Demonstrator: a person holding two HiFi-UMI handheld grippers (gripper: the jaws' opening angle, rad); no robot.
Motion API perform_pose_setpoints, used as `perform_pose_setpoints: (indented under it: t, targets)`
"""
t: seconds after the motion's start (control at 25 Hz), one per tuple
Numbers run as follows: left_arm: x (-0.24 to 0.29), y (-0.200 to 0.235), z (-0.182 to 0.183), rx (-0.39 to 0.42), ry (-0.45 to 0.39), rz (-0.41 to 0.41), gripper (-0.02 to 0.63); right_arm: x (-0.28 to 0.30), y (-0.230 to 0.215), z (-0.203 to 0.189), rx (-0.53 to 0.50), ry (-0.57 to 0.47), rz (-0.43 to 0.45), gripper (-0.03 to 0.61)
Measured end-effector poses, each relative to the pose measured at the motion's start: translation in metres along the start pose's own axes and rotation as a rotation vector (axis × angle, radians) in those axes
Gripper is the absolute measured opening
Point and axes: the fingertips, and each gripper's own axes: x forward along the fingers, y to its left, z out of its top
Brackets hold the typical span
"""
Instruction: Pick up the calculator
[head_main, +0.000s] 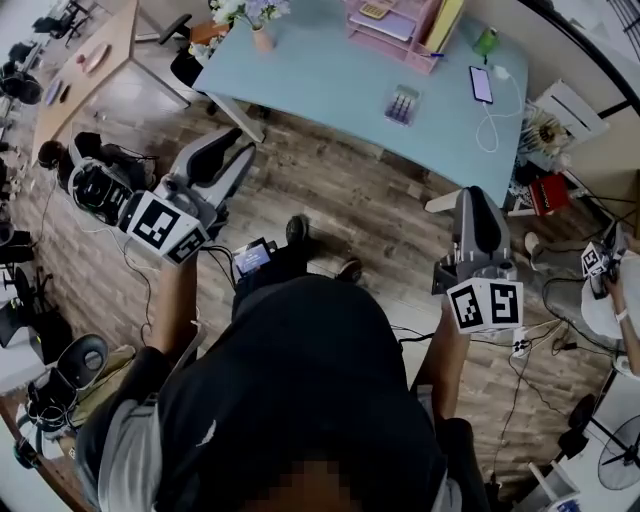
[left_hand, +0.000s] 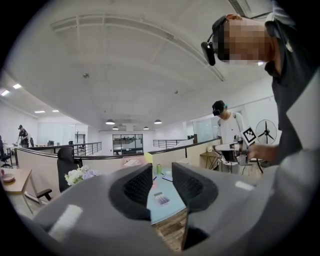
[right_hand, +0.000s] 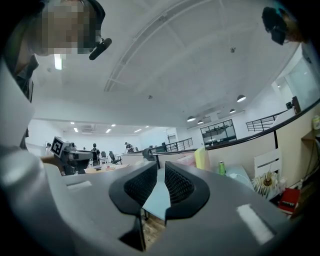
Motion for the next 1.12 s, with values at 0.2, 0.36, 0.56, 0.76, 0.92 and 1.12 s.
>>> perform_pose_setpoints:
  t: [0.2,0.36,0.56,0.76,0.92,1.12]
  targets:
    - [0.026,0.011,-0.006,-0.011,0.003,-0.053,0.155,0.009,-0.007,-0.002,-0.001,0.011,-0.041,0.030]
    - [0.054,0.028,-0.009,-0.022,-0.024,-0.117,0.155,0.020,-0.013,-0.004,-0.015,0.023,-0.102,0.031]
    - [0.088,0.065,-0.005,-0.037,-0.064,-0.179,0.155,0.054,-0.013,-0.006,-0.029,0.045,-0.150,0.031]
    - [0.108,0.112,-0.012,-0.053,-0.079,-0.223,0.155,0.102,-0.002,-0.008,-0.040,0.060,-0.179,0.031]
    - [0.119,0.151,-0.019,-0.076,-0.094,-0.239,0.155,0.142,0.009,-0.011,-0.053,0.093,-0.197,0.031]
    - [0.128,0.197,-0.029,-0.103,-0.110,-0.267,0.155,0.183,0.018,-0.021,-0.060,0.121,-0.232,0.041]
